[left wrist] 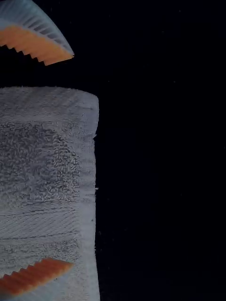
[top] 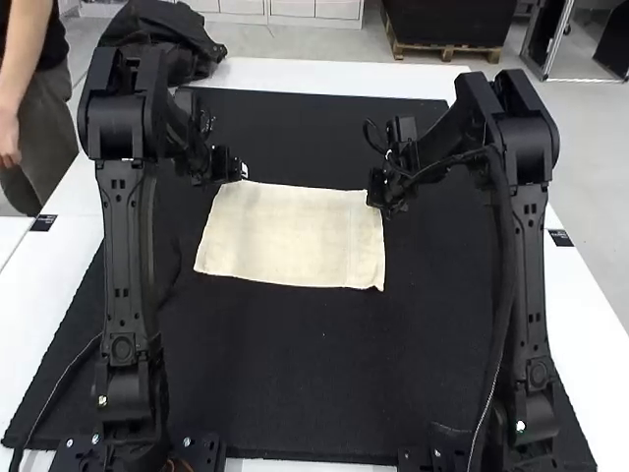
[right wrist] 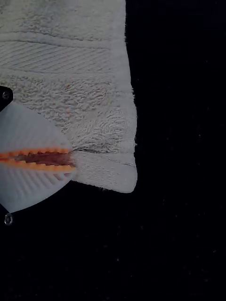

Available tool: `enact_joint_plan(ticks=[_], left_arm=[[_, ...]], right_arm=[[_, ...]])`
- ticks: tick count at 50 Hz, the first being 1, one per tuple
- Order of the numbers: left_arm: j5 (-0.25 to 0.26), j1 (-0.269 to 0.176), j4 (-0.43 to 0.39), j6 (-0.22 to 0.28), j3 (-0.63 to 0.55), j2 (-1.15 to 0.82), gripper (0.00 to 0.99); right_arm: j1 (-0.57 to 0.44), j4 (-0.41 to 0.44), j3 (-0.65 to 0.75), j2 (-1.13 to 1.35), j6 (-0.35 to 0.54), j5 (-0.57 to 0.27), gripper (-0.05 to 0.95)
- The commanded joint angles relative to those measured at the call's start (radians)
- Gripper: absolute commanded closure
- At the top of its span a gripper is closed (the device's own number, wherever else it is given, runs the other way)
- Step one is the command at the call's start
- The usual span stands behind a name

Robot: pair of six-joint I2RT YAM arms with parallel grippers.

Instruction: Fold the towel.

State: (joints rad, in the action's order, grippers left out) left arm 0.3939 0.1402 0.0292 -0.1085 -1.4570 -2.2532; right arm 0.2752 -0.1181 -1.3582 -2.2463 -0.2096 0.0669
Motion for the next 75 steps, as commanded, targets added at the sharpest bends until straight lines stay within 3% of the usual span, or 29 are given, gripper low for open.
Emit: enact_joint_plan(ticks=[1,23,28,35,38,42,43,75], left_arm=[[0.017,0.006,-0.003,0.018,-0.036,0.003,0.026],[0.017,-0.002,0.025,0.024,-0.036,-0.051,0.028],[0.014,-0.007,0.040,0.024,-0.036,-0.054,0.084],[0.013,-0.008,0.055,0.007,-0.037,-0.052,0.298],[0.017,-0.007,0.054,0.006,-0.031,-0.054,0.502],[0.019,-0.004,0.031,-0.016,-0.025,-0.054,0.925],[0.019,-0.002,0.021,-0.031,-0.023,-0.054,0.980],[-0.013,-0.007,0.001,-0.023,0.073,0.067,0.966]], right_arm=[[0.065,0.026,0.016,-0.061,-0.002,0.114,0.90],[0.065,0.026,0.014,-0.061,-0.004,0.114,0.90],[0.067,0.026,0.013,-0.061,-0.004,0.114,0.90],[0.067,0.026,0.013,-0.059,-0.004,0.114,0.90],[0.067,0.026,0.013,-0.059,-0.004,0.114,0.90],[0.067,0.026,0.013,-0.058,-0.005,0.114,0.90],[0.067,0.026,0.013,-0.058,-0.005,0.114,0.90],[0.045,0.024,0.033,0.037,-0.001,0.097,0.90]])
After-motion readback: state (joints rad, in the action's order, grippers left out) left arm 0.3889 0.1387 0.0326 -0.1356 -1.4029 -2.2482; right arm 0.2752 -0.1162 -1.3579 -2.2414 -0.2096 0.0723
